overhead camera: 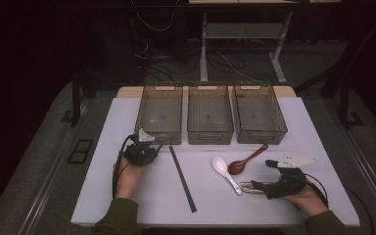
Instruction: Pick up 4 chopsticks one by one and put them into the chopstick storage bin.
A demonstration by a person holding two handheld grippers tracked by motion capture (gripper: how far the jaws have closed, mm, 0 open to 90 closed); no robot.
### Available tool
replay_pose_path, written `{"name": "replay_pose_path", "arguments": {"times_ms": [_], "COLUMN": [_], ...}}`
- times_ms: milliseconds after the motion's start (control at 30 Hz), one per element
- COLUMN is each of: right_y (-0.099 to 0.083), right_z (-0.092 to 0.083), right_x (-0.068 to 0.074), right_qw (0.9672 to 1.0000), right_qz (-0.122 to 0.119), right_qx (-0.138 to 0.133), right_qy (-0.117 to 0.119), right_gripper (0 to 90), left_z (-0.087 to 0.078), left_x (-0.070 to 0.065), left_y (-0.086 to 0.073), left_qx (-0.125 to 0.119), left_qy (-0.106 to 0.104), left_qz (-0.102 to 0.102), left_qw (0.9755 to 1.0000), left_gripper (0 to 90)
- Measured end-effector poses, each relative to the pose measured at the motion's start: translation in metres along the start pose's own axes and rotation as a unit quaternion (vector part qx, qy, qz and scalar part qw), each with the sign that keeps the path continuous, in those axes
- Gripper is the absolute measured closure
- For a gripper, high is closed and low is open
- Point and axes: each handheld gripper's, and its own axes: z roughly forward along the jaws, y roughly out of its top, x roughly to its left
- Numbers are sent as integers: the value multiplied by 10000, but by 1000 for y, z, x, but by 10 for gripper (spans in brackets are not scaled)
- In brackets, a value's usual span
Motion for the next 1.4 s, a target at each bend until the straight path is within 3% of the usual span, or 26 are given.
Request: {"name": "replay_pose_path", "arguments": {"times_ms": [233,400,533,700,1033,1400], "right_y": [0,0,0,0,0,0], "right_z": [0,0,0,0,0,0], "right_x": [0,0,0,0,0,0], "right_qw": [10000,10000,10000,10000,10000,10000], "right_qz": [6,-5,-3,-6,4,-7], "right_qx": [-6,-4,2,16,7,-6], "right_qy": [-3,-2,-2,0,-6,0], "right_gripper": [30,30,30,29,30,30], "left_z": [-7,-8,-1,6,21,28], "left_x": [-6,-13,-23,-30,-41,-46], "left_y": [4,11,18,25,35,33], "left_qx": [-231,-325,-389,-340,-198,-54], "left_qy": [138,-21,-277,-343,-215,-87], "left_qz": [-198,-341,-537,-559,-635,-485], "left_qw": [9994,9989,9974,9973,9976,9988], "left_gripper": [602,569,550,540,530,560]}}
